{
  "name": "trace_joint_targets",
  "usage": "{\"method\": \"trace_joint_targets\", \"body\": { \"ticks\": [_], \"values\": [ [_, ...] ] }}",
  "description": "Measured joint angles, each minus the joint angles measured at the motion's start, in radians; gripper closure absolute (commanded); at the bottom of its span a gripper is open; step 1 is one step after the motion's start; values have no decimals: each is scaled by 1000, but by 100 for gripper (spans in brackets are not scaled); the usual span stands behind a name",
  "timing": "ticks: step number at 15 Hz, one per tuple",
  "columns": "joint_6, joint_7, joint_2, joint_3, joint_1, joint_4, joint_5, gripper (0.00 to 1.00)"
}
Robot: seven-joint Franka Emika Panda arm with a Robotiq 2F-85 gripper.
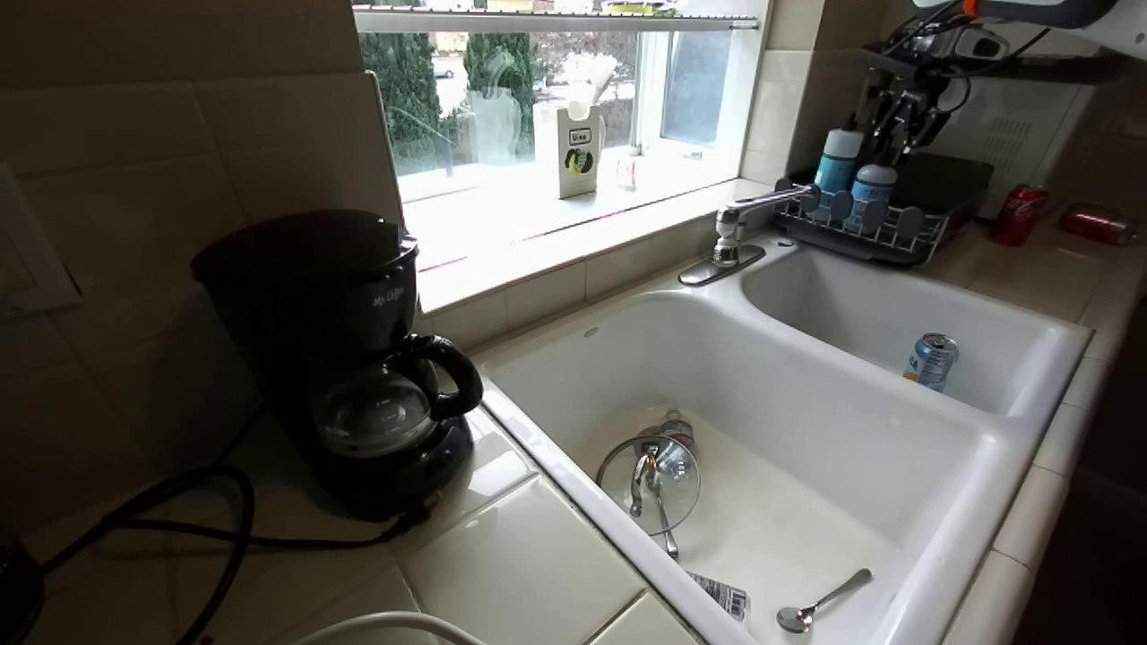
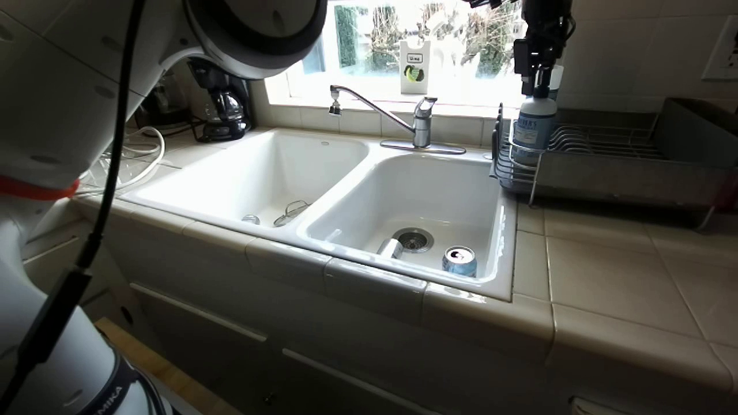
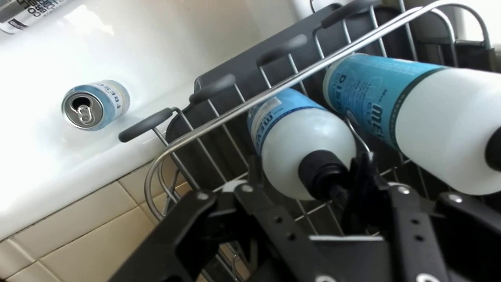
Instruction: Pick up the small bottle with a blue label and put it on the kitchen counter
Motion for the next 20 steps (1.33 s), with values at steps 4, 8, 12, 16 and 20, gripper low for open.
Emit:
{"method": "trace_joint_targets", "body": {
  "ticks": [4, 8, 12, 16, 20],
  "values": [
    [5, -8, 1, 5, 0, 16, 0, 53],
    [8, -25, 4, 7, -1, 17, 0, 34],
    [44, -46, 21, 10, -4, 17, 0, 15],
    [77, -62, 39, 11, -8, 18, 0, 39],
    [78, -70, 45, 13, -12, 20, 0, 72]
  ]
}}
